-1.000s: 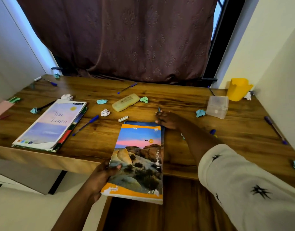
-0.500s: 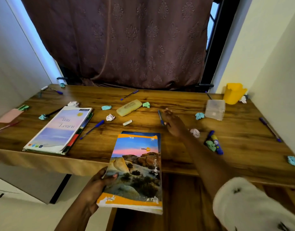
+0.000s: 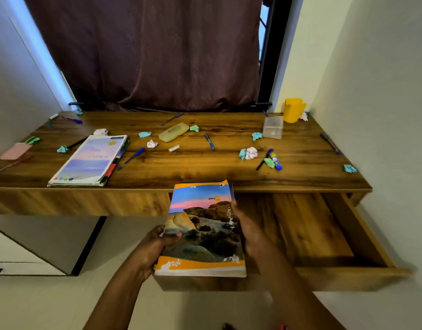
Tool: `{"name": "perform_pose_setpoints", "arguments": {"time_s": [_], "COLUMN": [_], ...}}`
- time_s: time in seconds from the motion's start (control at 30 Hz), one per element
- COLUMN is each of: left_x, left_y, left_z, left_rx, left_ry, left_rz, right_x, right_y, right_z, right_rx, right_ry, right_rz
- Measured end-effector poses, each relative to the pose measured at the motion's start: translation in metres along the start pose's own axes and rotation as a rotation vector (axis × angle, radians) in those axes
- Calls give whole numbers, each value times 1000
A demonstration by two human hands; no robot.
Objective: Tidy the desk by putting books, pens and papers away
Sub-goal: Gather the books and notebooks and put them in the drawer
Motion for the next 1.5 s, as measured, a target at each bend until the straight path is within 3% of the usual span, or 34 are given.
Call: {"name": "perform_pose_setpoints", "arguments": {"time_s": [0.23,0.4,0.5,0.63,0.73,0.97,1.1,1.17,1.27,1.37,1.5], "left_x": [-28,-43,-51,-67,-86,-125,-126,-118,-116,-120,-121], "left_y": [-44,-88,-119,-147,-154,-168,-159,-155,-140,-133,-134], "left_z": [28,-6,-33,-78,-108,-106,-91,-79,-60,-50,-56], "left_rx": [-146,-102,-38,46,77,-53,13,111,287,399,412], "left_ry": [75,58,74,-24,-36,38,-36,-139,-262,-360,-364], "left_rz": [-338,-569,-589,-522,-661,-1013,-1119,-1269,-1383,-1344,-1403], "right_x": [45,50,39,28,28,82,97,90,74,67,85], "right_y": [54,103,129,156,170,198,203,194,160,120,94], "right_z": [41,33,14,-27,-60,-95,-74,-74,-88,-104,-127], "right_rx": [165,213,227,267,287,311,361,445,347,251,142], "right_ry": [-88,-191,-233,-210,-145,-51,-42,66,218,308,209], "right_rz": [225,198,233,365,449,835,1266,1285,1335,1463,1576]}}
Point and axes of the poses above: each hand's wrist, its own z-axis away from the middle knuckle, its own y-axis out of the back of the hand, x = y × z, the point moved 3 cm from there along -z, towards the middle knuckle, and after that the axes turned 14 degrees about z, right-handed, at the moved point
